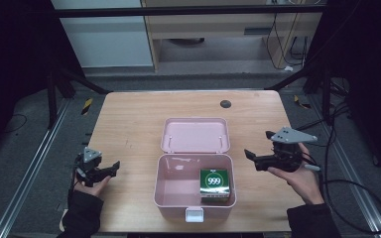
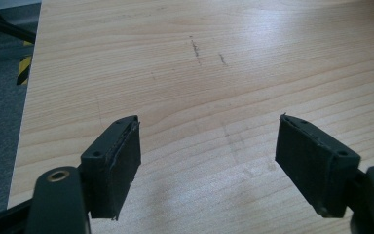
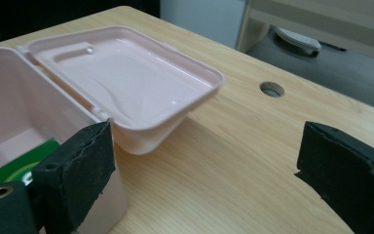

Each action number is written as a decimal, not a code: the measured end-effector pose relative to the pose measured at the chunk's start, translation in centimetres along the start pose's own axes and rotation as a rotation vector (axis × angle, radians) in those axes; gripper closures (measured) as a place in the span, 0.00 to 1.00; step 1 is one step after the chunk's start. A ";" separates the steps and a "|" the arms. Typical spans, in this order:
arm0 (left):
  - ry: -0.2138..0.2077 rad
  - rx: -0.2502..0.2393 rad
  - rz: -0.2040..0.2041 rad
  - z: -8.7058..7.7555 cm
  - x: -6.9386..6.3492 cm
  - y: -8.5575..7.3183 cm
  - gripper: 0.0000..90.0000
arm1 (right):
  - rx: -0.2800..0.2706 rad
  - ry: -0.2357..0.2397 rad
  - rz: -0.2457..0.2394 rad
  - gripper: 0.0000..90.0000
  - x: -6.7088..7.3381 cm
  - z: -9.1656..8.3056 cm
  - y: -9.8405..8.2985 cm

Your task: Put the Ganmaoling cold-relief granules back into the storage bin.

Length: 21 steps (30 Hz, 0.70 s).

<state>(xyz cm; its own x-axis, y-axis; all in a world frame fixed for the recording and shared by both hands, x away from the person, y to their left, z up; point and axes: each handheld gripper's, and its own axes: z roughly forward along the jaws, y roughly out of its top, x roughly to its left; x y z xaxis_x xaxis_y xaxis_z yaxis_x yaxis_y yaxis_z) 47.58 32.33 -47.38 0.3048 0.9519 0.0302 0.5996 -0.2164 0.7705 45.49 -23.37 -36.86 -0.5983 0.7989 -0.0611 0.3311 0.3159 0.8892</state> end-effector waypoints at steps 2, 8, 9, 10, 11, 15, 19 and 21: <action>0.000 -0.001 0.001 0.0 0.0 0.0 0.28 | 0.006 -0.029 0.015 0.07 -0.3 0.1 -0.7; 0.000 -0.003 0.000 -0.1 0.0 0.0 0.29 | 0.034 -0.091 0.045 0.06 -1.3 0.8 -2.8; 0.000 -0.003 0.000 -0.1 0.0 0.0 0.29 | 0.031 -0.115 0.061 0.06 -1.7 1.0 -3.6; 0.001 -0.003 0.001 -0.1 0.0 0.0 0.29 | 0.031 -0.115 0.061 0.06 -1.7 1.0 -3.6; 0.000 -0.003 0.001 -0.1 0.0 0.0 0.29 | 0.031 -0.123 0.069 0.06 -1.9 1.1 -3.8; 0.000 0.001 0.005 0.0 0.0 -0.1 0.29 | 0.044 -0.144 0.128 0.06 -2.9 1.3 -5.3; 0.000 0.004 0.008 0.1 0.0 -0.1 0.28 | 0.064 -0.179 0.155 0.06 -3.8 1.6 -6.6; 0.001 0.004 0.008 0.2 0.0 -0.2 0.28 | 0.069 -0.190 0.164 0.05 -4.2 1.7 -7.2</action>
<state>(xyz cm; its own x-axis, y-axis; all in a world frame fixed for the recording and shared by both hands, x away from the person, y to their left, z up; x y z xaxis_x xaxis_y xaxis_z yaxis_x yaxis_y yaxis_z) 47.58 32.32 -47.62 0.3088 0.9504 0.0368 0.6005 -0.2248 0.7674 46.89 -28.11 -43.81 -0.3871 0.9220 -0.0083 0.4656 0.2033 0.8613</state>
